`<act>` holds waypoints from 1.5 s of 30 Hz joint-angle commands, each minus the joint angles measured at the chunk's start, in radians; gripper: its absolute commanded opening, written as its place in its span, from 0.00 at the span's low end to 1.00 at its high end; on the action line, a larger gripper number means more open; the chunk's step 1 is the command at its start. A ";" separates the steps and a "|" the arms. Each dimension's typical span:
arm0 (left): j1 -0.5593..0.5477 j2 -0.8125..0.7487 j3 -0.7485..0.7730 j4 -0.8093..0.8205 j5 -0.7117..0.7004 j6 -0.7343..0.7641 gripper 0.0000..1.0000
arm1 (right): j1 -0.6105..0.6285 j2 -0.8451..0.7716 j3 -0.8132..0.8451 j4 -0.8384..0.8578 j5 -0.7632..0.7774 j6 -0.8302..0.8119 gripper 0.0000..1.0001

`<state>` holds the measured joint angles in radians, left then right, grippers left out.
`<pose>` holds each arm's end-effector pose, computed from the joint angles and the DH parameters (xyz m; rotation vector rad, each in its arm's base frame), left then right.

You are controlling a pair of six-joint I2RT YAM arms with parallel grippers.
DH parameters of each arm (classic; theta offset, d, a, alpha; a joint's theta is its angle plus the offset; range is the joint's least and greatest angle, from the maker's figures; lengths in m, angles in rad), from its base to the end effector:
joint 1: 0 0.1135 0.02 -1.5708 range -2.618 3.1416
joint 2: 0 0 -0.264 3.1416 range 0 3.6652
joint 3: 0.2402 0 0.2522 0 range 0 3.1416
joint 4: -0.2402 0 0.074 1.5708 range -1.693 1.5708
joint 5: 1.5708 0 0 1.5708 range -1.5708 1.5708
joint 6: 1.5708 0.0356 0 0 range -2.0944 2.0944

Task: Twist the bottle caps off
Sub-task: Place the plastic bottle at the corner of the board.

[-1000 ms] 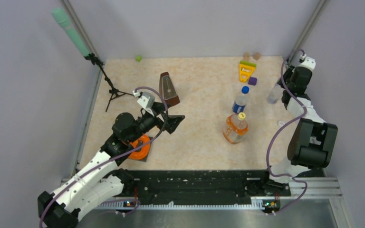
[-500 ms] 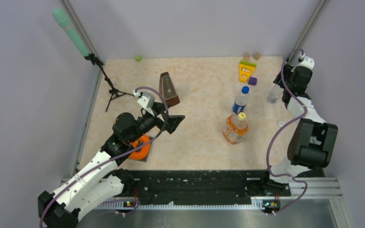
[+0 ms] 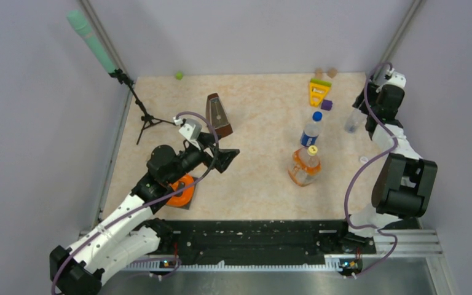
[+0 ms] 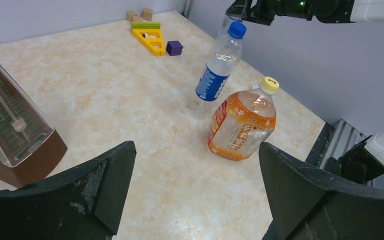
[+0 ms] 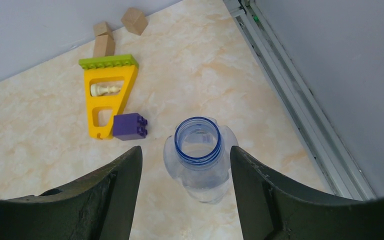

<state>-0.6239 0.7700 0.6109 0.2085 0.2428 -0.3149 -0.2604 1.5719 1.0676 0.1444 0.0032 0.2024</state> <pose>0.1494 -0.1181 0.3231 0.4445 1.5341 -0.9253 0.3539 -0.0944 0.2731 0.4449 1.8790 -0.0418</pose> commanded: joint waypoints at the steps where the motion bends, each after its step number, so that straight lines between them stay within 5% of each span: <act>1: -0.001 0.009 -0.004 0.031 0.004 0.004 0.98 | -0.007 -0.022 0.019 -0.058 -0.041 0.009 0.64; 45: 0.000 0.042 -0.001 0.043 0.011 0.019 0.98 | -0.007 -0.121 0.038 -0.079 -0.061 0.018 0.67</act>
<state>-0.6239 0.8120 0.6109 0.2092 0.2462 -0.3115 -0.2604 1.5059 1.0679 0.0544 -0.0547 0.2119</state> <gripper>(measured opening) 0.980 0.672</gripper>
